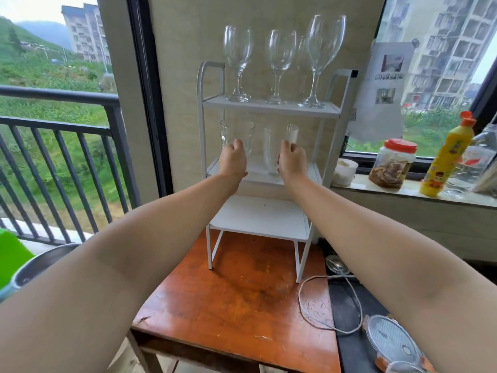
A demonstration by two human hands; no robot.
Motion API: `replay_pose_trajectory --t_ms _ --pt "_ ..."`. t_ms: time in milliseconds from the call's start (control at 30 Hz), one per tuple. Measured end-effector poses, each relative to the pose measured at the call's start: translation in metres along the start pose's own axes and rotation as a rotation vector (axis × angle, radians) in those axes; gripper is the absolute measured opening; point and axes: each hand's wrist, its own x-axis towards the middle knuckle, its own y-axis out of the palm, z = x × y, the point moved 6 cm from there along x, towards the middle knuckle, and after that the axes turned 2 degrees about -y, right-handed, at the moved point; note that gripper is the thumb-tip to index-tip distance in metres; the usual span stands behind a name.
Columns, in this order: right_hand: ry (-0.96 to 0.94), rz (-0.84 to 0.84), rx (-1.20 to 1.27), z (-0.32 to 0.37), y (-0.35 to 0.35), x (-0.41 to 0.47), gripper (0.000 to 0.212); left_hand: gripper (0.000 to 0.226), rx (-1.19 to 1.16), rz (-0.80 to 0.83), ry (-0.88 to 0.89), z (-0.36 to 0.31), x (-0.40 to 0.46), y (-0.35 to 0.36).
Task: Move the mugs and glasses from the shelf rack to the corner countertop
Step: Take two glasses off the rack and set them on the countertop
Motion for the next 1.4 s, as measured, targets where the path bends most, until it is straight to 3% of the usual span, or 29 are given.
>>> replay_pose_trajectory --t_ms 300,700,833,1067,1400 --pt "-0.051 -0.097 0.066 0.026 -0.037 -0.098 0.044 0.031 0.068 0.127 0.085 -0.011 -0.097 -0.028" --pt "0.224 -0.325 0.093 -0.023 -0.146 -0.257 0.036 0.038 0.164 0.237 0.045 0.048 -0.247 -0.030" --pt "0.293 -0.438 0.070 -0.043 -0.205 -0.301 0.034 0.047 0.220 0.337 -0.001 0.079 -0.291 0.001" --pt "0.410 -0.596 -0.019 -0.084 -0.331 -0.390 0.033 0.044 0.249 0.504 -0.079 0.139 -0.384 0.087" --pt "0.533 -0.845 -0.137 -0.110 -0.566 -0.559 0.031 0.028 0.214 0.813 -0.318 0.191 -0.609 0.238"
